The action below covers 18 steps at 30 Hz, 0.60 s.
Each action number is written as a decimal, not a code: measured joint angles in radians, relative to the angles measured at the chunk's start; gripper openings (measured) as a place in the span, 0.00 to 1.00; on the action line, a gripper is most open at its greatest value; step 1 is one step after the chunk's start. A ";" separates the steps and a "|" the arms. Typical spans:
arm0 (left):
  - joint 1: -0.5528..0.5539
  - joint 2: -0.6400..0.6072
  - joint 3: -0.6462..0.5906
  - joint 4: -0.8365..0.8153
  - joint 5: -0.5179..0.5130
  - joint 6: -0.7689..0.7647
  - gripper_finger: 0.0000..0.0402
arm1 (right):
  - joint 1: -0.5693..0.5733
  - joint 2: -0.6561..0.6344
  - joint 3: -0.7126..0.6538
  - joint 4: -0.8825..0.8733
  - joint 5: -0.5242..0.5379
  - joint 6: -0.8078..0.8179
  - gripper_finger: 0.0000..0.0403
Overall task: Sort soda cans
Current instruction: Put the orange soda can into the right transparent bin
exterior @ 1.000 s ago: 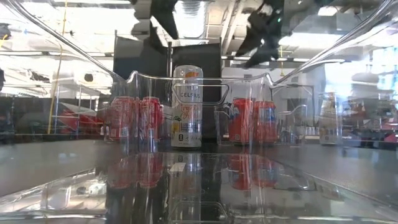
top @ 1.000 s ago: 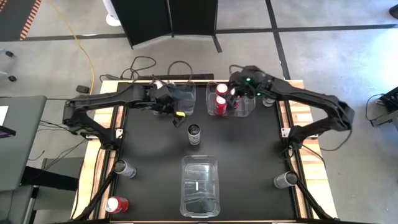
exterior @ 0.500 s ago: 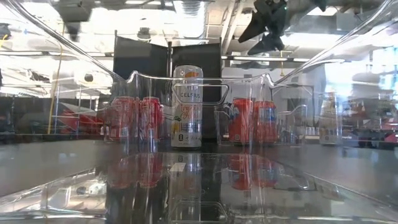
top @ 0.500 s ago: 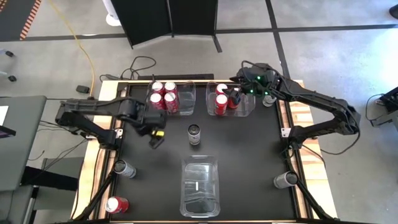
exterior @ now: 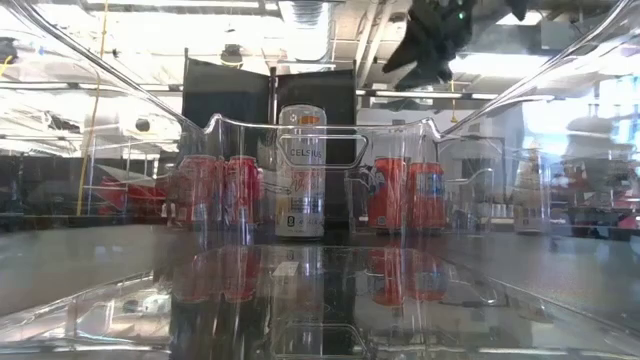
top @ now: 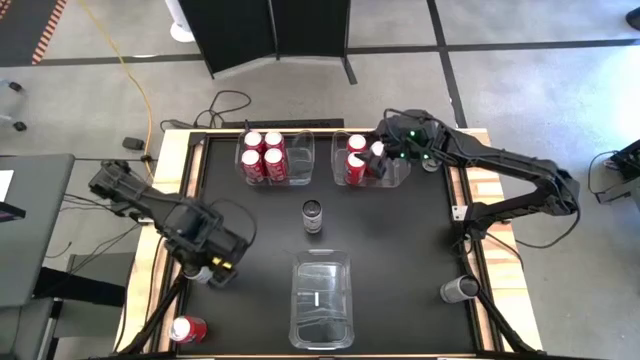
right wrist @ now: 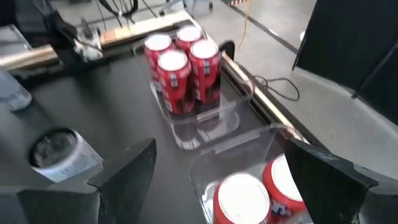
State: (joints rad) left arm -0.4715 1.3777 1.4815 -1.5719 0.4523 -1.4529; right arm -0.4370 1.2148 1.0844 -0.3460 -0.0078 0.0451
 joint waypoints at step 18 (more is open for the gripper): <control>-0.319 0.135 0.000 0.135 0.010 -0.238 0.94 | 0.053 0.000 -0.145 0.048 -0.046 0.005 0.93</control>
State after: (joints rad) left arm -0.7908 1.5128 1.4816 -1.4373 0.4628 -1.6913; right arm -0.3843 1.2152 0.9390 -0.2977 -0.0536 0.0505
